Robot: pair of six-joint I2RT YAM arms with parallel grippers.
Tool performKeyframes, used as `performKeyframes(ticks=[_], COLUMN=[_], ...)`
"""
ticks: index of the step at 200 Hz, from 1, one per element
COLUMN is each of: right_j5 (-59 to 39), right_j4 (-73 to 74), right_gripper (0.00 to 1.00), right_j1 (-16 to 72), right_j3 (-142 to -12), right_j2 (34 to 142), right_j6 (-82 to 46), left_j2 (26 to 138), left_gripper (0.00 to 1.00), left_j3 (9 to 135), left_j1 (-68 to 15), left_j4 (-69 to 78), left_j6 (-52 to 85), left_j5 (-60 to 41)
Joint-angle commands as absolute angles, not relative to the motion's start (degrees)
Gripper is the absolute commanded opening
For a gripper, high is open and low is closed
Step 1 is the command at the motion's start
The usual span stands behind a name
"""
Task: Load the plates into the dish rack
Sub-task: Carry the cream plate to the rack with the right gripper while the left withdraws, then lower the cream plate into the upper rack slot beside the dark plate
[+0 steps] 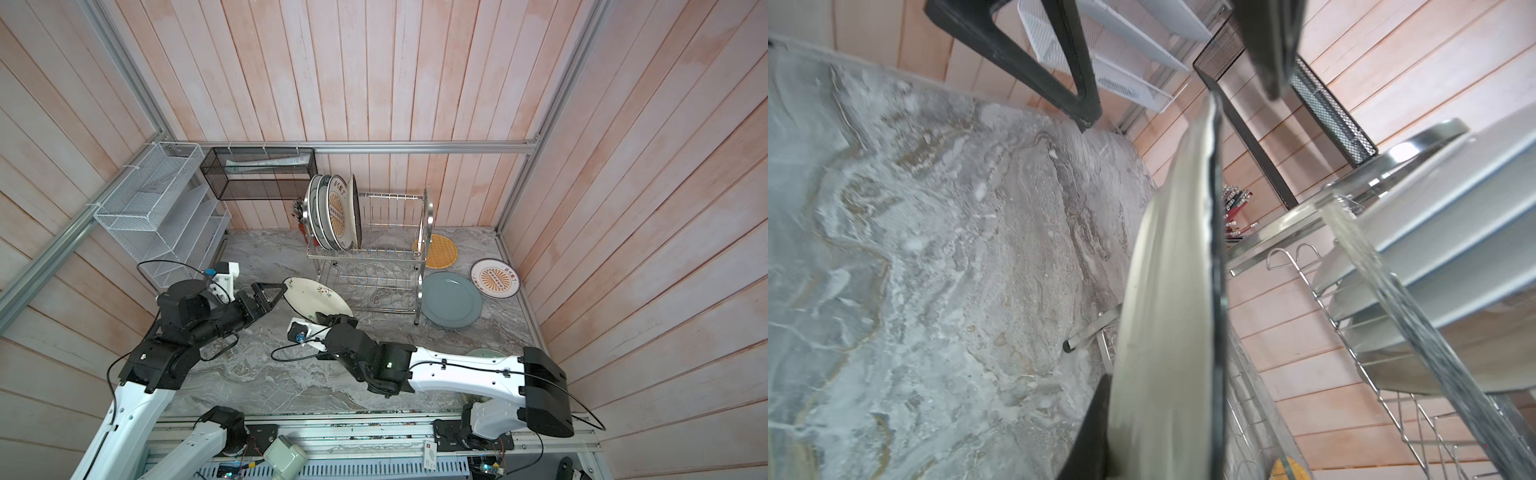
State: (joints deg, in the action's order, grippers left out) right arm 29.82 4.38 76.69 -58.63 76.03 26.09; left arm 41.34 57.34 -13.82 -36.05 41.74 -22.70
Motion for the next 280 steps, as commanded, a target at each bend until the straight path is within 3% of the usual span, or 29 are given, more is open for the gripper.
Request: performKeyframes(ticks=[1,54,97,209,280], right_j5=[26.83,25.27,28.86,32.66,33.07], right_j4=[9.86,9.71,11.69,5.4,3.63], right_gripper=[0.0,0.0,0.0,0.0,0.0], right_j1=[76.83,76.82,75.4,52.71,50.35], right_j3=[-59.85,-67.44,-74.78,-90.31,-93.56], right_j2=[69.81,65.76,64.45,71.26,79.21], right_j6=[16.4,6.39,6.26,-11.13,-12.99], left_j2=[35.29,24.97,15.58,13.0,13.17], left_gripper=[1.0,1.0,1.0,1.0,1.0], left_j3=[55.23,46.51,37.38,32.62,31.72], left_j1=[-13.6,-13.57,-13.59,-11.48,-9.02], left_j4=[-29.06,-26.43,-24.77,-17.67,-15.44], left_j6=[35.93,28.14,25.46,24.3,26.01], left_j5=[-23.34,-22.59,-24.17,-29.95,-34.65])
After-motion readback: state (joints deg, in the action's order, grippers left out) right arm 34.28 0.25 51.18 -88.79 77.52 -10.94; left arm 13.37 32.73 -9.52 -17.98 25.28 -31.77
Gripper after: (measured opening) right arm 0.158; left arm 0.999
